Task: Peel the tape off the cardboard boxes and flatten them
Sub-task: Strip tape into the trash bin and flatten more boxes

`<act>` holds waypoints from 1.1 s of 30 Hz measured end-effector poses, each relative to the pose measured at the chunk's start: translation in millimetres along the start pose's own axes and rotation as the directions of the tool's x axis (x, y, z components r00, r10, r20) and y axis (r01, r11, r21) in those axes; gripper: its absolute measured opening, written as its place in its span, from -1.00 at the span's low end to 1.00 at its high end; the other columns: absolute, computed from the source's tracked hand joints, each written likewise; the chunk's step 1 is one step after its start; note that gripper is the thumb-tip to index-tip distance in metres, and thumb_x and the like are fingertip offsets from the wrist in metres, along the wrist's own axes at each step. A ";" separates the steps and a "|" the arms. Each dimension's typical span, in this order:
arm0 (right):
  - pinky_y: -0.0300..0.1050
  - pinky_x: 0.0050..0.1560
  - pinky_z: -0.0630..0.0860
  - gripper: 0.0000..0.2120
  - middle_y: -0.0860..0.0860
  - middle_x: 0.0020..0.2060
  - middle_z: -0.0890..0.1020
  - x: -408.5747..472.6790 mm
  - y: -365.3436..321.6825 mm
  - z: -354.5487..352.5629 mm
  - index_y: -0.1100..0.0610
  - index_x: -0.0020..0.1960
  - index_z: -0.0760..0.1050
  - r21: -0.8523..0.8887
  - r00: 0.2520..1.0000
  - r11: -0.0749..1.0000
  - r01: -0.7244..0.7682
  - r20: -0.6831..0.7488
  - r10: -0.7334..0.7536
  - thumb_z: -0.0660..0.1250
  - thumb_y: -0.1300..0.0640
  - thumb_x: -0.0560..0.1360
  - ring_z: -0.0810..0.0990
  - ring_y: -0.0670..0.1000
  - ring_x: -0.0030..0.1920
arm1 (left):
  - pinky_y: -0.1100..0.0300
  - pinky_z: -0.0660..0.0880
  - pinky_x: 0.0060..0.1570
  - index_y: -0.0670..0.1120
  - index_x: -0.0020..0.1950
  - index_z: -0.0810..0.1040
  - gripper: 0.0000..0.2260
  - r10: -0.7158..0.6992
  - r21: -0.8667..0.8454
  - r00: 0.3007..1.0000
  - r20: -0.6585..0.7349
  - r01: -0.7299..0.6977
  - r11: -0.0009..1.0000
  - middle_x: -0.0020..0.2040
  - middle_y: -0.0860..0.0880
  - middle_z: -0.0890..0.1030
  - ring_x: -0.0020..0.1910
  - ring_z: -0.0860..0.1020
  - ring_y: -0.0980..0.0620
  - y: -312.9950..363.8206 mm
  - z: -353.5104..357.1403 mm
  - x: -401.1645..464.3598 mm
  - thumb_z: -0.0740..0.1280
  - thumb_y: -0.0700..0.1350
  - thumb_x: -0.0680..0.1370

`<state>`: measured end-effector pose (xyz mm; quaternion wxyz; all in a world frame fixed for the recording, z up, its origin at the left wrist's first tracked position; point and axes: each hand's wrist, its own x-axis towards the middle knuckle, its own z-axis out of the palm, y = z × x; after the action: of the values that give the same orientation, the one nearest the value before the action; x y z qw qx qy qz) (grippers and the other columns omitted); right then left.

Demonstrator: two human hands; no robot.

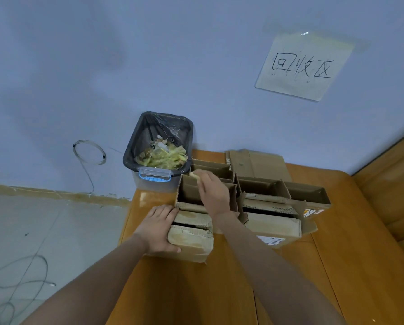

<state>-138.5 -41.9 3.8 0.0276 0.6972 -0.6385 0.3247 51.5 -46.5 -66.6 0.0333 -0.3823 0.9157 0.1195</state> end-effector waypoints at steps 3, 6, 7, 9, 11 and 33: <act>-0.16 -0.22 0.46 -0.79 0.06 -0.03 0.63 26.2 5.0 13.1 0.21 0.16 0.53 0.000 0.998 0.999 -0.053 0.022 0.053 0.29 0.29 0.53 0.61 0.05 -0.09 | 0.06 -0.15 0.48 -0.10 0.58 -0.01 0.05 0.031 0.052 0.999 -0.013 -0.030 0.998 0.51 -0.05 0.15 0.51 0.06 -0.04 -5.5 -2.9 11.2 0.27 0.48 0.31; -0.15 -0.27 0.45 -0.82 0.06 -0.09 0.64 48.2 8.9 25.8 0.23 0.08 0.55 -0.013 0.999 0.999 -0.042 0.018 0.043 0.35 0.29 0.48 0.61 0.05 -0.14 | 0.03 -0.15 0.48 -0.10 0.58 0.02 0.05 0.064 0.076 0.998 -0.002 -0.064 0.995 0.50 -0.08 0.17 0.50 0.08 -0.07 -11.9 0.0 16.7 0.20 0.53 0.30; -0.13 -0.26 0.46 -0.83 0.05 -0.09 0.64 55.3 10.3 30.6 0.22 0.07 0.55 -0.017 0.999 0.999 -0.041 0.027 0.042 0.36 0.28 0.48 0.61 0.06 -0.12 | 0.02 -0.14 0.48 -0.09 0.57 0.02 0.06 0.072 0.084 0.997 -0.001 -0.071 0.994 0.49 -0.07 0.17 0.49 0.08 -0.07 -13.9 1.7 18.0 0.17 0.54 0.29; -0.12 -0.20 0.46 -0.82 0.03 -0.05 0.62 70.4 13.1 41.5 0.18 0.09 0.54 -0.016 0.995 0.997 -0.072 0.071 0.073 0.36 0.23 0.49 0.57 0.05 -0.05 | 0.02 -0.09 0.47 -0.06 0.56 0.05 0.05 0.078 0.086 0.997 0.003 -0.078 0.993 0.46 -0.06 0.21 0.46 0.12 -0.07 -18.3 5.9 21.5 0.14 0.56 0.27; -0.18 -0.14 0.44 -0.82 0.01 -0.01 0.60 85.3 15.1 53.2 0.15 0.10 0.51 0.002 0.986 0.995 -0.098 0.132 0.097 0.36 0.20 0.51 0.53 0.01 -0.01 | 0.00 -0.04 0.45 -0.03 0.54 0.09 0.01 0.087 0.070 0.995 0.050 -0.090 0.994 0.43 -0.05 0.24 0.43 0.14 -0.07 -21.3 12.3 23.6 0.13 0.57 0.27; 0.03 0.23 0.28 -0.55 0.00 0.17 0.55 167.1 -12.6 180.9 0.00 0.31 0.41 -0.315 0.804 0.887 0.339 0.586 -0.099 0.24 0.35 0.49 0.40 0.08 0.26 | -0.01 -0.51 0.31 0.03 0.55 -0.04 -0.06 0.166 0.041 0.971 0.174 -0.176 0.984 0.52 -0.15 0.11 0.50 0.01 -0.17 -13.6 50.7 19.1 0.10 0.52 0.33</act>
<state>-55.9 -267.4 -52.3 0.0232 0.8101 -0.5847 -0.0361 46.1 -56.6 -121.3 0.1117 -0.2892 0.9420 0.1284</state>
